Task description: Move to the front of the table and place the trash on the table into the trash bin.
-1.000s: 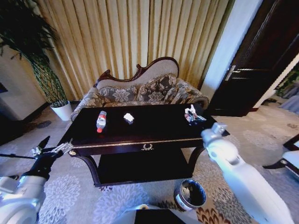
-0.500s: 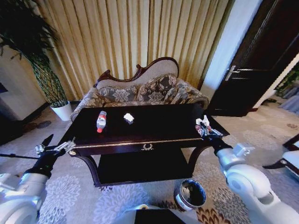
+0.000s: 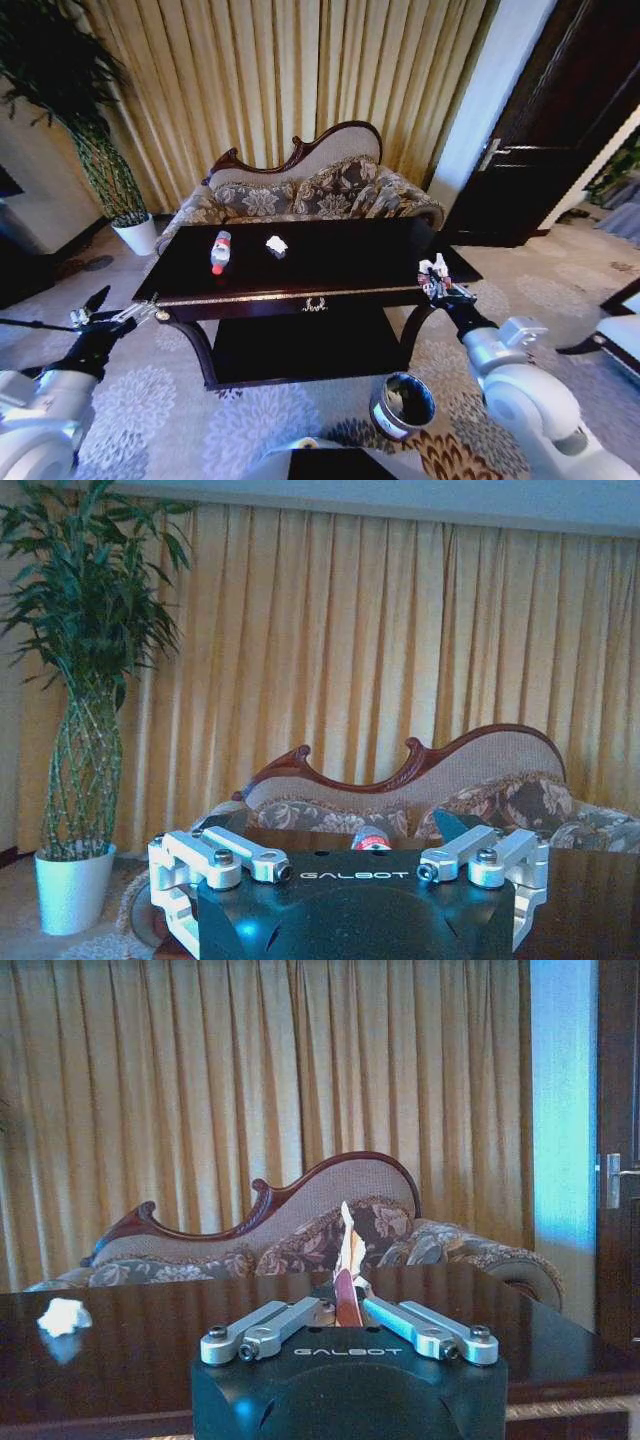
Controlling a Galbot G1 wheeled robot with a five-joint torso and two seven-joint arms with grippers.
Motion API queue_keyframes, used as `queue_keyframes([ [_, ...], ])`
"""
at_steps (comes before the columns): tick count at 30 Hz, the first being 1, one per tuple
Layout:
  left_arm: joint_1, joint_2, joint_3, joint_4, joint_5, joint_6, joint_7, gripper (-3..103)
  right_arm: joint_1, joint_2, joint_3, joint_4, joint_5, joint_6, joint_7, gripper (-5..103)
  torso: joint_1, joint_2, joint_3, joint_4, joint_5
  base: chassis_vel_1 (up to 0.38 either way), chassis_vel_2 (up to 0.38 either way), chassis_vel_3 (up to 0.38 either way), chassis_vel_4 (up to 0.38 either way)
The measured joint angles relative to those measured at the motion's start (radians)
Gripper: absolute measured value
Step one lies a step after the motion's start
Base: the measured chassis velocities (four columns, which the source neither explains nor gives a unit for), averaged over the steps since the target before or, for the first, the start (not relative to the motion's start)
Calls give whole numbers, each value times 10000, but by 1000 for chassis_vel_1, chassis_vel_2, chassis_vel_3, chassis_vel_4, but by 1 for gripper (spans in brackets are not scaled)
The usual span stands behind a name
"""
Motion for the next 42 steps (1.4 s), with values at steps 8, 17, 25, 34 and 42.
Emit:
queue_keyframes([
  [8, -25, -144, 1, 0, -1, -4, 5, 100, 281, 86, -585, -350, -338, -6, -70, 0, -8, 4, -3, -1, 0, 222, -207, -220, 213],
  [17, -29, -238, -66, 0, -1, -45, 44, 100, 1724, 39, -1749, -3936, -651, -68, -172, 0, 6, -6, 6, 0, 3, 23, -38, -37, 34],
  [25, 14, -242, -238, 0, -51, -62, 46, 100, 2992, 50, -2848, -8191, -1720, 143, -550, 0, 2, -4, 1, 0, 2, -14, 19, 18, -19],
  [34, 10, -202, -372, 0, -150, -76, 62, 100, 4065, 502, -3495, -11455, -2609, 309, -901, 0, -3, 0, 1, -1, 2, 0, 0, 0, 0],
  [42, 100, -278, -425, 0, -140, -148, 201, 100, 4565, 931, -3612, -12219, -2922, 313, -865, 20, -2, 1, 0, 0, 1, 0, 0, 0, 0],
])
